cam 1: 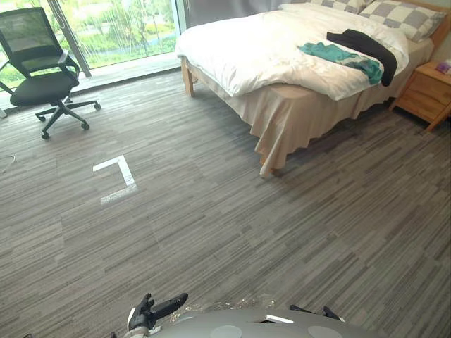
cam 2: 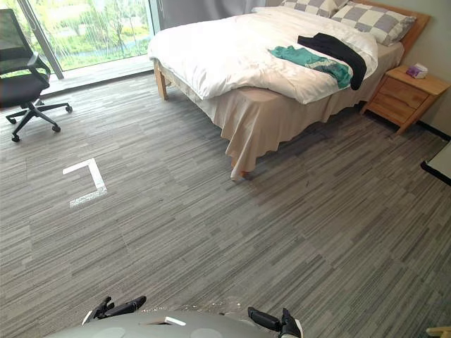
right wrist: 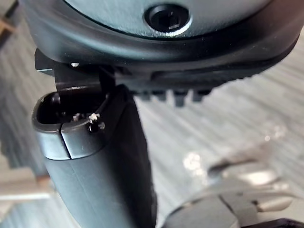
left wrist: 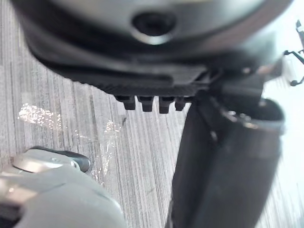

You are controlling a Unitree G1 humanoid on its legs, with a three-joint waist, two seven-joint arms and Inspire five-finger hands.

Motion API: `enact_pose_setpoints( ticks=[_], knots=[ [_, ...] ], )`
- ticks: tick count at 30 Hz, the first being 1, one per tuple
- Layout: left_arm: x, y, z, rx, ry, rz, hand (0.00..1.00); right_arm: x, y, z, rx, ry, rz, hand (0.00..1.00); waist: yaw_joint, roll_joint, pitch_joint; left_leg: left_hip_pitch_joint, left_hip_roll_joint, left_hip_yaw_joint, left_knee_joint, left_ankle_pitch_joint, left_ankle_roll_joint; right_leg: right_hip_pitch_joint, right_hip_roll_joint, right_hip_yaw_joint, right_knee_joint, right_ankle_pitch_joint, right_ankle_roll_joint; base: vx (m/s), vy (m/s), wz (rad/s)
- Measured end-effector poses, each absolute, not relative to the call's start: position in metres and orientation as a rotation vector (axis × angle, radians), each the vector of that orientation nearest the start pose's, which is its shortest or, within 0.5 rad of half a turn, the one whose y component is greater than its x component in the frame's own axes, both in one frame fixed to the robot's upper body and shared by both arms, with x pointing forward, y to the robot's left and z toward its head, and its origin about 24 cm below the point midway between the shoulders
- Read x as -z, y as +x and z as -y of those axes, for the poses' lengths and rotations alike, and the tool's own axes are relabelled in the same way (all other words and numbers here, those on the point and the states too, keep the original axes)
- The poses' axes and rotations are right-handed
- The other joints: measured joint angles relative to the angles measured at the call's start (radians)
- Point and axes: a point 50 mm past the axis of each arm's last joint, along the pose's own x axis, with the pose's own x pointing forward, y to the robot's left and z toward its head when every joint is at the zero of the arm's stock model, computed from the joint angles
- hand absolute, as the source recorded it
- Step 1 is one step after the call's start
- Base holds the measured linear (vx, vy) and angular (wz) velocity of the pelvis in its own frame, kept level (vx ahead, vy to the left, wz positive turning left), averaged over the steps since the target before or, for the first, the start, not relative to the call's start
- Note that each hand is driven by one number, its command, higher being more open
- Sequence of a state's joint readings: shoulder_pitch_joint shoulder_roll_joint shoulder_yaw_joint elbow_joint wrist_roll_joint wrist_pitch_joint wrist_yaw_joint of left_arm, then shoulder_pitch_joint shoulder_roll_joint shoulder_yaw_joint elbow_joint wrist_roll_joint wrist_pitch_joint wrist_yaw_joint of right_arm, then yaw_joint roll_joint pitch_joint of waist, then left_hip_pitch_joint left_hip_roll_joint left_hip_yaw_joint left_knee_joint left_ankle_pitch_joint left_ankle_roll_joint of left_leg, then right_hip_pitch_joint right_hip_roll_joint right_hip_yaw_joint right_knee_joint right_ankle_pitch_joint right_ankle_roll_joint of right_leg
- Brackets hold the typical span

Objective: Tidy up the quilt and then pick up the clothes from the bed and put them into the laundry hamper

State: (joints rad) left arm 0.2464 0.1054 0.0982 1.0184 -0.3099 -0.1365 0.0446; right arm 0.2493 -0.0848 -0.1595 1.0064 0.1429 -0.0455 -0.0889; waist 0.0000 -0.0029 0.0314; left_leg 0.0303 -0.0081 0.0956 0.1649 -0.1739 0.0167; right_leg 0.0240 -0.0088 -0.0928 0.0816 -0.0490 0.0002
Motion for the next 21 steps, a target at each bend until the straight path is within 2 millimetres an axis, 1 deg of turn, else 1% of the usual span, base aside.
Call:
enact_pose_setpoints(
  ticks=[3,9,11,14,18,21],
  knots=[
    [0.162,0.044,-0.212,-0.397,-0.223,-1.065,1.00,0.165,0.032,0.213,0.429,0.087,-1.176,1.00,0.000,0.000,-0.001,0.039,-0.009,0.010,-0.048,0.018,0.002,0.035,-0.008,-0.011,-0.037,0.006,0.008,0.09,0.050,0.05],
    [0.161,0.054,-0.207,-0.306,-0.261,-1.028,1.00,0.165,0.034,0.213,0.425,0.114,-1.164,1.00,-0.001,-0.001,0.001,0.085,-0.015,0.021,-0.094,0.029,-0.013,0.066,-0.011,-0.018,-0.072,0.019,0.028,0.09,0.038,-0.03],
    [0.161,0.057,-0.206,-0.299,-0.263,-1.026,1.00,0.165,0.035,0.213,0.427,0.120,-1.159,1.00,-0.003,0.001,0.001,0.088,-0.016,0.022,-0.104,0.032,-0.018,0.067,-0.011,-0.024,-0.081,0.026,0.039,0.02,0.006,-0.02],
    [0.161,0.061,-0.204,-0.295,-0.266,-1.034,1.00,0.165,0.036,0.213,0.432,0.126,-1.162,1.00,-0.003,0.001,0.002,0.102,-0.016,0.030,-0.120,0.038,-0.026,0.071,-0.011,-0.024,-0.084,0.029,0.044,-0.01,0.003,-0.06],
    [0.161,0.061,-0.204,-0.297,-0.265,-1.034,1.00,0.165,0.036,0.213,0.432,0.127,-1.161,1.00,-0.003,0.001,0.002,0.102,-0.017,0.037,-0.121,0.042,-0.022,0.068,-0.011,-0.023,-0.084,0.031,0.041,-0.05,-0.012,-0.06],
    [0.161,0.061,-0.204,-0.295,-0.264,-1.035,1.00,0.165,0.036,0.213,0.434,0.126,-1.161,1.00,-0.004,-0.002,0.005,0.104,-0.017,0.045,-0.138,0.054,-0.006,0.060,-0.008,-0.014,-0.087,0.033,0.038,-0.11,-0.027,-0.22]
  ],
)
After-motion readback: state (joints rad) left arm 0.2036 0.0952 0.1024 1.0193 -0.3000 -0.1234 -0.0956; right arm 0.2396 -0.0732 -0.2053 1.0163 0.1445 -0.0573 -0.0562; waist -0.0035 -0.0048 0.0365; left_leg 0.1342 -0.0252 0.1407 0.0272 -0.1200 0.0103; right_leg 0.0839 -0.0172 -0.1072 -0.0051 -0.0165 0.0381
